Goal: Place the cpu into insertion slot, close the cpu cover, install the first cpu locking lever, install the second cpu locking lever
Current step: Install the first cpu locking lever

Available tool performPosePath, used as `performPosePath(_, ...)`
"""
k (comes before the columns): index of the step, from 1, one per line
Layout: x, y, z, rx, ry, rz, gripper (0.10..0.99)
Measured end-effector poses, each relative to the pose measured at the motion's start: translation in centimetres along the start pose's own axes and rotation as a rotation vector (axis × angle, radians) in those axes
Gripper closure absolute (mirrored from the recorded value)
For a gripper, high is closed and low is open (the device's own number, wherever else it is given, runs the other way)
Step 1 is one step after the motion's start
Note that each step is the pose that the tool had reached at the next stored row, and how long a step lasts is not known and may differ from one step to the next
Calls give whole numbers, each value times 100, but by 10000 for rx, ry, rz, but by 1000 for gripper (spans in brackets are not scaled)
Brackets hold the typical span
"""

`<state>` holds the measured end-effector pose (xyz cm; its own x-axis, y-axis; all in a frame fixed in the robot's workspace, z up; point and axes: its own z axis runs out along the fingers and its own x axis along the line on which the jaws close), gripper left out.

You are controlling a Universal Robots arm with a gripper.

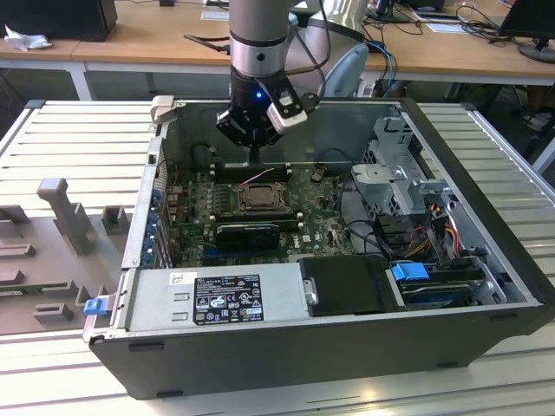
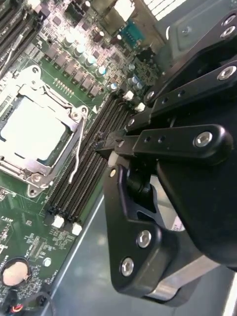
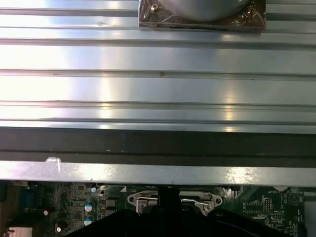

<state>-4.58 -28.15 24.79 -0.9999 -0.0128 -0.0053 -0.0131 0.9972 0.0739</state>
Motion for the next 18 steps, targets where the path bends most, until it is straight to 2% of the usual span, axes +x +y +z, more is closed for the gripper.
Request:
performPosePath(3, -5, -4, 53, -1, 9, -136, 980)
performPosePath(12, -10, -8, 112, -1, 13, -193, 980)
performPosePath(18, -66, 19, 181, 17, 16, -235, 980)
